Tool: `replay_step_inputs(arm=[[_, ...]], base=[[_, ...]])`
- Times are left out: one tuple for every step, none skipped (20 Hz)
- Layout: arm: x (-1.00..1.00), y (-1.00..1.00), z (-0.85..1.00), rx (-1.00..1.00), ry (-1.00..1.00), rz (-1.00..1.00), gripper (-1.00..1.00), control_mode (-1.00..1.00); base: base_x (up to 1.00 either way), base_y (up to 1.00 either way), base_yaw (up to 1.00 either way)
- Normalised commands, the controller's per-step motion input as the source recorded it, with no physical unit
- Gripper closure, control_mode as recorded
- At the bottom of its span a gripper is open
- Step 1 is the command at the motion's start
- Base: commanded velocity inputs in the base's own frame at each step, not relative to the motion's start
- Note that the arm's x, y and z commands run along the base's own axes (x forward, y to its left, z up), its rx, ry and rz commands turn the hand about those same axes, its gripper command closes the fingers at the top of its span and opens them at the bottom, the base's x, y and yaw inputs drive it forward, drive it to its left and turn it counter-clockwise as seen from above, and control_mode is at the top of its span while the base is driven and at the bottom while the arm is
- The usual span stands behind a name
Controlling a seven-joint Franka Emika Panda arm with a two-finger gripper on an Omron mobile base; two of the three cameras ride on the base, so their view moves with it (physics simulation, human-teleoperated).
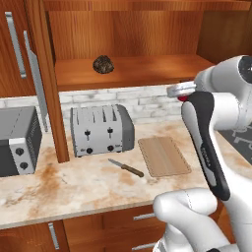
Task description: Pick the bread, place it on the cutting board, pick the jam, place it on the counter, and close the cabinet.
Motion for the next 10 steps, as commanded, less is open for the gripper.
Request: replay_step_inputs(arm=[[-0.24, -0.24, -0.14, 0.0, 0.0, 0.0, 1.0, -1.0], [-0.17, -0.14, -0.21, 0.0, 0.0, 0.0, 1.0, -1.0], [-0.16, -0.19, -0.19, 0.0, 0.0, 0.0, 1.0, -1.0], [-0.17, -0.24, -0.14, 0.0, 0.0, 0.0, 1.0, -1.0], [-0.16, -0.24, -0.15, 0.0, 0.0, 0.0, 1.0, -1.0], [-0.11, -0.16, -0.16, 0.0, 0.0, 0.0, 1.0, -1.0], [-0.11, -0.2, -0.18, 0.0, 0.0, 0.0, 1.0, -1.0], [-0.14, -0.21, -0.22, 0.0, 0.0, 0.0, 1.0, -1.0], [-0.14, -0.21, -0.22, 0.0, 0.0, 0.0, 1.0, -1.0], [-0.12, -0.22, -0.21, 0.0, 0.0, 0.0, 1.0, -1.0]], base=[[0.0, 0.0, 0.0], [0.0, 0.0, 0.0], [0.0, 0.0, 0.0], [0.0, 0.0, 0.0], [0.0, 0.0, 0.0], [0.0, 0.0, 0.0], [0.0, 0.0, 0.0], [0.0, 0.0, 0.0], [0.0, 0.0, 0.0], [0.0, 0.0, 0.0]])
